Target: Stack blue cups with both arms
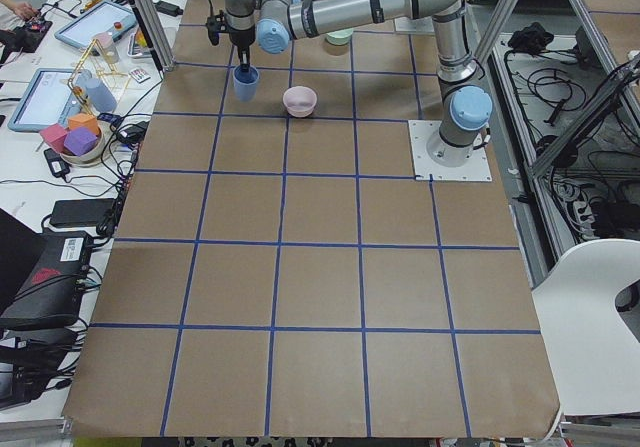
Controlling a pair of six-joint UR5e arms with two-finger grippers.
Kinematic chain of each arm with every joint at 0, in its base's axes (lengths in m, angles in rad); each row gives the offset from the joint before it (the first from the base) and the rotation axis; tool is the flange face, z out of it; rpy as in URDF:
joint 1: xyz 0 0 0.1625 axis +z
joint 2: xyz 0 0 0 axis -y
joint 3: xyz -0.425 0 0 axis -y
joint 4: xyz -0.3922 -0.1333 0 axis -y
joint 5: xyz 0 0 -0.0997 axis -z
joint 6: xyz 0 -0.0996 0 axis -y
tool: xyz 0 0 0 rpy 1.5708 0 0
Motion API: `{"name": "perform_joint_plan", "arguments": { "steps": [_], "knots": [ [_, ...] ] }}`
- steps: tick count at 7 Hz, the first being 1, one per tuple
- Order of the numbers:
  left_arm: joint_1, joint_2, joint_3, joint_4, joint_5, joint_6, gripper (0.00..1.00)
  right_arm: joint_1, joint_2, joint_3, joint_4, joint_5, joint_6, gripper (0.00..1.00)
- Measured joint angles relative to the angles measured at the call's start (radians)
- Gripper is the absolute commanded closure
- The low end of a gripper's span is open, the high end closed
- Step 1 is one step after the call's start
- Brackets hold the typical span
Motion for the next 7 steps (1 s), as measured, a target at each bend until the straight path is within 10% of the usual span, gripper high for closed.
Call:
{"name": "perform_joint_plan", "arguments": {
  "steps": [4,5,7],
  "knots": [
    [-0.278,-0.079,0.014,0.009,-0.009,-0.085,1.00,0.000,-0.012,-0.029,0.022,0.005,0.013,1.00],
    [-0.304,-0.102,0.006,0.015,-0.008,-0.085,0.02,0.003,-0.021,-0.050,0.048,0.008,0.023,1.00],
    [-0.316,-0.137,-0.021,0.072,0.006,-0.083,0.00,0.010,-0.035,-0.091,0.110,0.045,0.043,1.00]
  ]
}}
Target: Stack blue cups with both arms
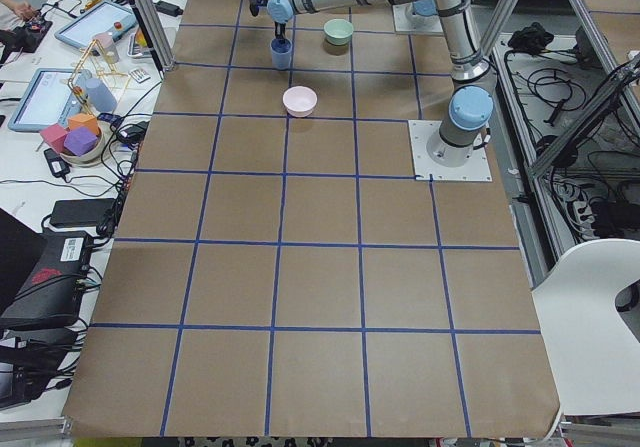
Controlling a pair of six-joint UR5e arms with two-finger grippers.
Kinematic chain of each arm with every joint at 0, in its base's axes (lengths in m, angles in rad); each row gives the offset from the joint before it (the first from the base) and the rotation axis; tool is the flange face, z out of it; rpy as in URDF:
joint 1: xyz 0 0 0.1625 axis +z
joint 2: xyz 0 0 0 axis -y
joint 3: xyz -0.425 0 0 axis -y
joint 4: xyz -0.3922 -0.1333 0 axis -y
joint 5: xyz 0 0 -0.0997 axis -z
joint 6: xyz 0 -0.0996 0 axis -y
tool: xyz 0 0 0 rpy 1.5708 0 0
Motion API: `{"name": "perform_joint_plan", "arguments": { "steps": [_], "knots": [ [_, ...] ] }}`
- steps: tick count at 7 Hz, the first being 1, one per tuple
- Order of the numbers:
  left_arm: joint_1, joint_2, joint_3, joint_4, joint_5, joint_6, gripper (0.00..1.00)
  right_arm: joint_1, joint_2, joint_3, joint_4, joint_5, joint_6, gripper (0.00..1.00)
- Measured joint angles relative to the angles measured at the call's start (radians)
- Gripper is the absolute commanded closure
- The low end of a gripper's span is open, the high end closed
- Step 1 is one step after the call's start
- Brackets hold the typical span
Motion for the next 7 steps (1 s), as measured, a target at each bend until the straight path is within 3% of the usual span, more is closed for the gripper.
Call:
{"name": "perform_joint_plan", "arguments": {
  "steps": [2,3,5,7],
  "knots": [
    [0.015,0.026,0.014,0.013,0.011,0.017,0.00,0.010,-0.022,-0.017,0.065,0.041,0.010,1.00],
    [0.048,0.070,0.049,-0.071,0.010,0.031,0.00,0.032,-0.043,-0.019,0.089,0.058,0.036,1.00],
    [0.153,0.199,0.130,-0.359,-0.040,0.094,0.00,0.126,-0.097,-0.019,0.118,0.068,0.155,1.00],
    [0.221,0.360,0.118,-0.660,-0.048,0.152,0.00,0.275,-0.141,-0.019,0.118,0.071,0.339,1.00]
  ]
}}
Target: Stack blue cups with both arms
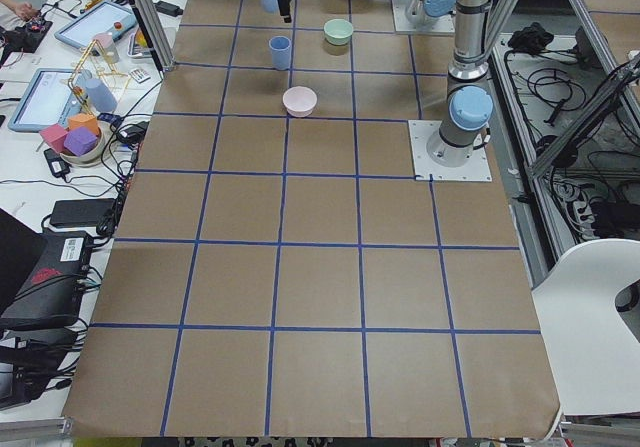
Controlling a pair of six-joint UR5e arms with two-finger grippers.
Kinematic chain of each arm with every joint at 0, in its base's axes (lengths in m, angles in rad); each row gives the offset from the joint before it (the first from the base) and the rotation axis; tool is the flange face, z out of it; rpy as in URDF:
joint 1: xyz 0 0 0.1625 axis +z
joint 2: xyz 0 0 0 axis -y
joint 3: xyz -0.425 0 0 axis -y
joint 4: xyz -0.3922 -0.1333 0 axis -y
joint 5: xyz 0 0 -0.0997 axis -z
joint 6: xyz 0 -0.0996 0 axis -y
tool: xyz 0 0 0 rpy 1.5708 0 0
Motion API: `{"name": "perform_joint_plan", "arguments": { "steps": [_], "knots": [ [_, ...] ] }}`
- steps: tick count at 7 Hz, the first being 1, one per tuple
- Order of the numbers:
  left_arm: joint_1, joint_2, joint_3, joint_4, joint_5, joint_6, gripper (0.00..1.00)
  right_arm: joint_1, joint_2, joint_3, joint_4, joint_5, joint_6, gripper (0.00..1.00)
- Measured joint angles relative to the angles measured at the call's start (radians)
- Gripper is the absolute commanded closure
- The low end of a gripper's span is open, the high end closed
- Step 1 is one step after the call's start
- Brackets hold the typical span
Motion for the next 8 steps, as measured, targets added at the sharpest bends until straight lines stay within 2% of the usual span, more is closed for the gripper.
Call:
{"name": "perform_joint_plan", "arguments": {
  "steps": [1,2,3,4,6,8],
  "knots": [
    [0.028,0.071,-0.063,-0.052,0.018,0.008,0.00,0.072,-0.008,0.001,-0.009,0.000,0.097,1.00],
    [0.048,0.137,-0.161,0.013,0.045,0.014,0.00,0.126,-0.009,0.003,-0.028,0.000,0.188,1.00],
    [0.058,0.183,-0.243,0.145,0.073,0.037,0.00,0.158,-0.006,0.005,-0.047,0.000,0.252,1.00],
    [0.066,0.206,-0.287,0.256,0.105,0.075,0.00,0.171,-0.001,0.013,-0.058,0.000,0.279,1.00],
    [0.072,0.208,-0.299,0.333,0.129,0.126,0.00,0.180,0.011,0.044,-0.067,0.000,0.290,1.00],
    [0.072,0.200,-0.287,0.340,0.126,0.152,0.00,0.181,0.025,0.056,-0.095,0.000,0.288,1.00]
  ]
}}
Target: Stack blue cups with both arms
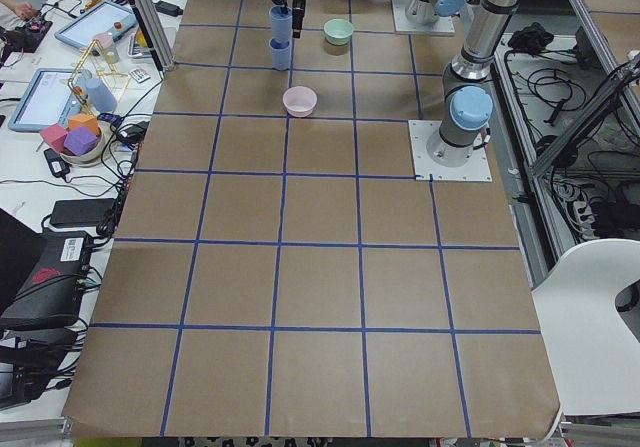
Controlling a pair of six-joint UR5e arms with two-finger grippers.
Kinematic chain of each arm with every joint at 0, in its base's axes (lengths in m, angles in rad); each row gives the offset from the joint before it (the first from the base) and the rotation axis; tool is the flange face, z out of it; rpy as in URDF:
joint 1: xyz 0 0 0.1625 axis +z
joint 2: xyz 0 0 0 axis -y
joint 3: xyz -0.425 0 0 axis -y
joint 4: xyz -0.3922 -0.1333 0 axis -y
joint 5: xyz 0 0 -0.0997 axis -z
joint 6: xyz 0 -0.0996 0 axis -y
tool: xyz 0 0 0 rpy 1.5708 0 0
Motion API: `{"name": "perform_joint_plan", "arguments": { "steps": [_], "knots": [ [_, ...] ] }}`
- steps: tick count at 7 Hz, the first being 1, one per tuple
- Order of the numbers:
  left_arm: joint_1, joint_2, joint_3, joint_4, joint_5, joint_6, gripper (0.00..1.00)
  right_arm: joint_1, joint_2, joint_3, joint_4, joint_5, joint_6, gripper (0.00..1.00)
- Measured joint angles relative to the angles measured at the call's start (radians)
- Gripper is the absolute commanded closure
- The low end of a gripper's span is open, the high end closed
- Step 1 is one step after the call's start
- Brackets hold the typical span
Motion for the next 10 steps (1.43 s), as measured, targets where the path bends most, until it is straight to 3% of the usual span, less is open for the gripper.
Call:
{"name": "perform_joint_plan", "arguments": {
  "steps": [3,4,5,10],
  "knots": [
    [0.000,-0.005,-0.003,0.001,0.004,0.005,0.00,0.000,0.033,0.002,-0.041,-0.001,0.005,0.99],
    [0.000,-0.006,-0.004,0.001,0.005,0.005,0.00,0.000,0.035,0.003,-0.041,-0.001,0.005,0.18],
    [0.000,-0.005,-0.005,0.001,0.006,0.004,0.00,0.000,0.036,0.003,-0.042,-0.001,0.005,0.00],
    [0.000,-0.004,-0.005,0.000,0.005,0.001,0.00,-0.046,-0.035,-0.015,-0.046,-0.051,-0.071,0.00]
  ]
}}
